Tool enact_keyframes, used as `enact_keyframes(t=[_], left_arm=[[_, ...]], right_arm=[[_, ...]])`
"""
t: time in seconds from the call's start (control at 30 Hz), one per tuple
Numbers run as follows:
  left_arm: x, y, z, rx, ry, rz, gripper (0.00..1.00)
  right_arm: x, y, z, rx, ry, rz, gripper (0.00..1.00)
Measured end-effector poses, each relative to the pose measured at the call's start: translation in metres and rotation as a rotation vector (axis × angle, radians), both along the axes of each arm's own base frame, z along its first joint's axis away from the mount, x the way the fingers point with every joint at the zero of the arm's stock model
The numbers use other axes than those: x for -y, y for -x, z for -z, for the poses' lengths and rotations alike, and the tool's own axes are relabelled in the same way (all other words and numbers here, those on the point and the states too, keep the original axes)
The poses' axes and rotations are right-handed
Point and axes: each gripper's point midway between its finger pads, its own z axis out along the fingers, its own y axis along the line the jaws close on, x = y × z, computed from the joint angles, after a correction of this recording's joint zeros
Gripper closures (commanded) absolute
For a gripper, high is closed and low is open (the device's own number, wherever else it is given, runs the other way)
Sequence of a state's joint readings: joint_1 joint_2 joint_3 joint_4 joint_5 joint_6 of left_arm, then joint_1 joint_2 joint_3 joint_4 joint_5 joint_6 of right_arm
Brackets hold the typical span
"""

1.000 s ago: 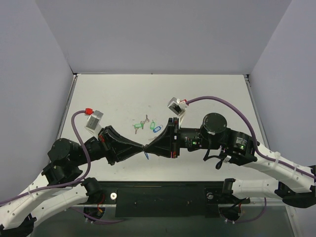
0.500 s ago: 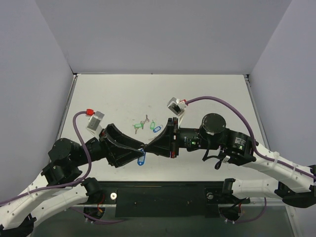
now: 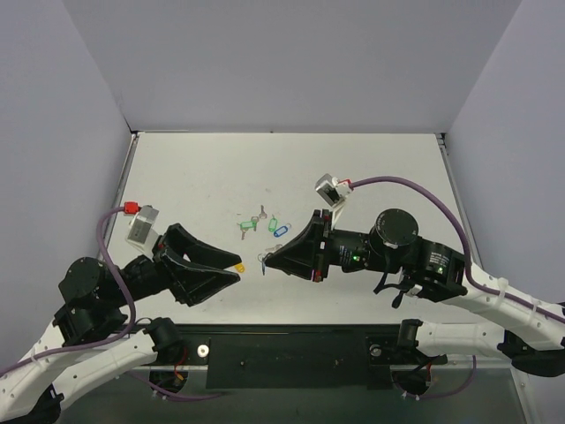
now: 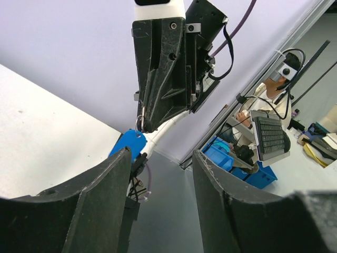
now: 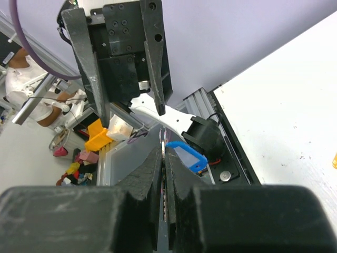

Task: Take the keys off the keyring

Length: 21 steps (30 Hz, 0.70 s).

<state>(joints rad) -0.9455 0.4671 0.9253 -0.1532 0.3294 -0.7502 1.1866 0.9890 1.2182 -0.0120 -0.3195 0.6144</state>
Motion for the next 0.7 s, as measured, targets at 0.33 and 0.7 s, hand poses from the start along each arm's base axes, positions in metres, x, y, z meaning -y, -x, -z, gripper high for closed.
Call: enact_keyframes(t=[0.33, 0.7], left_arm=[[0.015, -0.009, 0.010, -0.003, -0.008, 0.010, 0.47], [0.019, -0.010, -0.003, 0.031, 0.033, 0.018, 0.56]], right_arm=[[-0.001, 0.002, -0.015, -0.018, -0.065, -0.009, 1.00], [-0.002, 0.007, -0.018, -0.037, -0.081, -0.034, 1.00]])
